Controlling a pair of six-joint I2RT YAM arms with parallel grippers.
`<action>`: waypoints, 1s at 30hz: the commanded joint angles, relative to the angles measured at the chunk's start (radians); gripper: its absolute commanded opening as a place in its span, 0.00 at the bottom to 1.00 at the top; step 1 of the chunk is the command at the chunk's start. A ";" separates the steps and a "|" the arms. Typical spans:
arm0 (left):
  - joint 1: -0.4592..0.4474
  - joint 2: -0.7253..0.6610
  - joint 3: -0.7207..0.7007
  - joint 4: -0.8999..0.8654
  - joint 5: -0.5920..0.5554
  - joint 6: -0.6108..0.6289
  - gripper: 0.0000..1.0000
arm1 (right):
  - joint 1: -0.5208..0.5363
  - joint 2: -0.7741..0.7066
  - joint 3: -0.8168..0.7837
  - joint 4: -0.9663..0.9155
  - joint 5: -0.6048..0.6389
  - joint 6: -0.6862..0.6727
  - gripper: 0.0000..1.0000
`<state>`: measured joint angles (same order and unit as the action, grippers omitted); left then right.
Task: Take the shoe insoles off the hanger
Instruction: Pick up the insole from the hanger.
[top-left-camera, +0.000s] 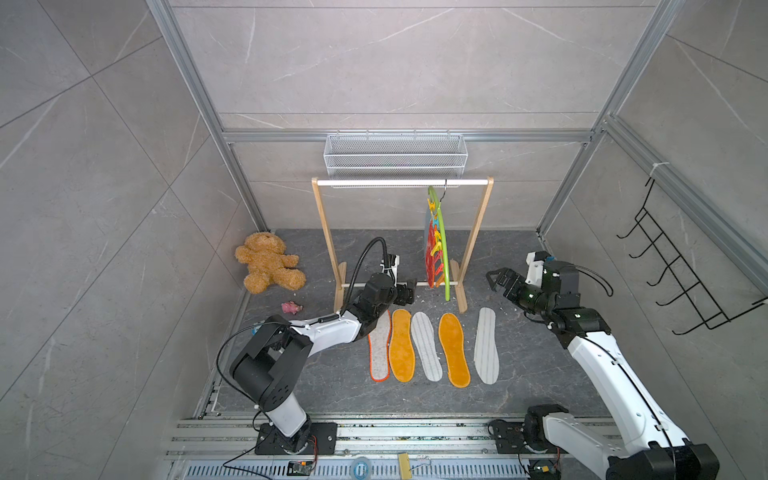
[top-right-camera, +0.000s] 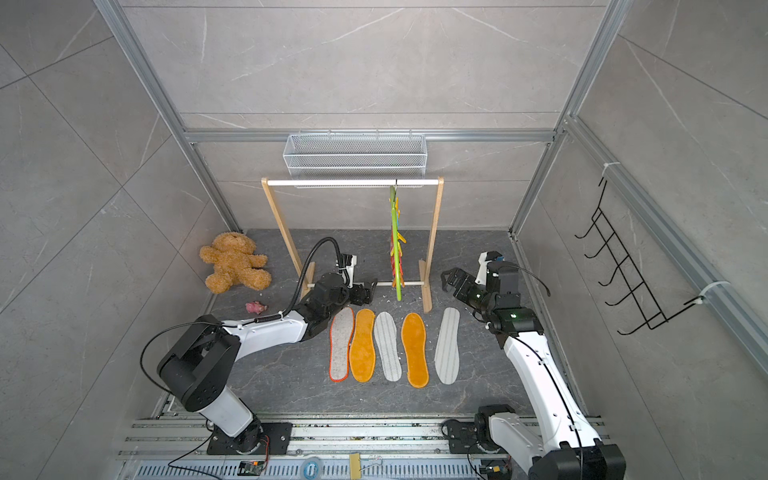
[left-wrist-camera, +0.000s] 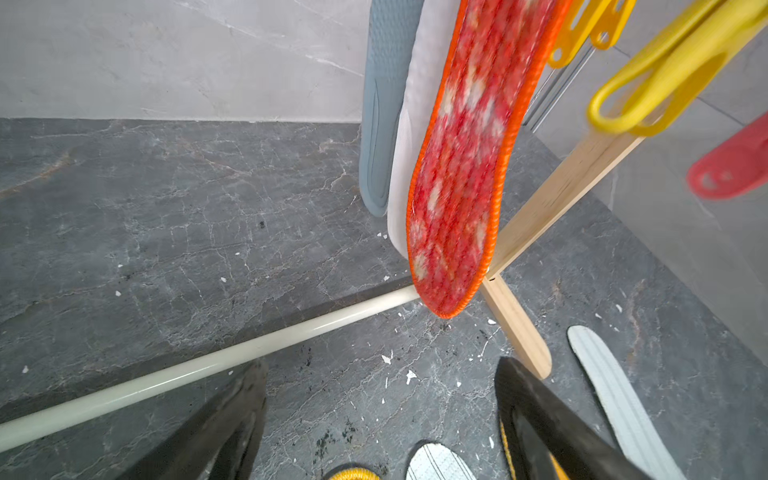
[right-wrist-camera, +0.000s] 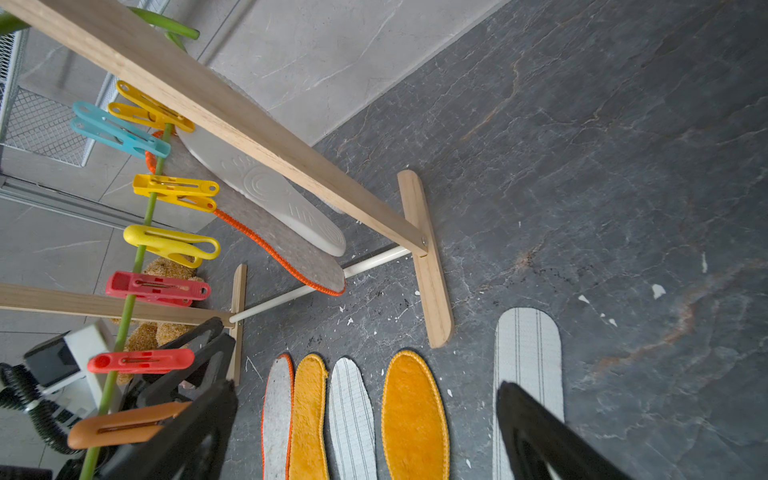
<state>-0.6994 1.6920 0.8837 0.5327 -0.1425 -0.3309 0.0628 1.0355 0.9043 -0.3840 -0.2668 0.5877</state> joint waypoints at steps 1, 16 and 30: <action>0.003 0.056 0.000 0.157 0.037 -0.023 0.85 | -0.007 -0.012 -0.022 0.013 -0.024 0.003 1.00; -0.102 0.284 0.091 0.339 0.012 -0.009 0.83 | -0.019 -0.021 -0.049 0.029 -0.058 0.031 1.00; -0.135 0.418 0.235 0.236 -0.203 -0.065 0.76 | -0.026 -0.021 -0.064 0.053 -0.095 0.064 1.00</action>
<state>-0.8352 2.0888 1.0733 0.7689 -0.2661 -0.3824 0.0433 1.0290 0.8433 -0.3473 -0.3447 0.6369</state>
